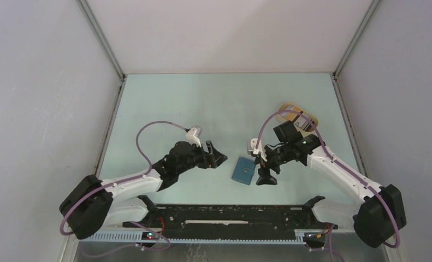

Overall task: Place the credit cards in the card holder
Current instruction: Move the card holder to the center of the board, then open the card holder at the center of the board.

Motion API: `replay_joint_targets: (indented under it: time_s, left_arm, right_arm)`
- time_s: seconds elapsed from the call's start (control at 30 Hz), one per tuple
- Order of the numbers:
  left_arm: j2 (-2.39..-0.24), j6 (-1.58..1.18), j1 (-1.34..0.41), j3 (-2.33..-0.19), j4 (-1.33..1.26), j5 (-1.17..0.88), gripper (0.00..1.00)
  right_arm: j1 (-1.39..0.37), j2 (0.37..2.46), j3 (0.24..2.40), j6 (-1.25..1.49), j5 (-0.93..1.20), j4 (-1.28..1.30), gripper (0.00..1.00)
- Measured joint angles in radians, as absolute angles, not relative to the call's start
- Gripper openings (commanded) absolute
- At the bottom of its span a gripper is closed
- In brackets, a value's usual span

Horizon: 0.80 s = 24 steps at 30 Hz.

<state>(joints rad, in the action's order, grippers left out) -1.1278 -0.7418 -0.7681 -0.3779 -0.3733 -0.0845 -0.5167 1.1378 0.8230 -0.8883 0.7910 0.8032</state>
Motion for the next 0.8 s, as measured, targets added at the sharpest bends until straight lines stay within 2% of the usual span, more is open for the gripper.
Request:
replay_joint_targets:
  time_s: [0.8]
  left_arm:
    - [-1.303,-0.823,-0.784,-0.342,-0.539,-0.060,0.75]
  right_arm:
    - [-0.657,1.209,0.797,-0.866,0.665,0.693,0.85]
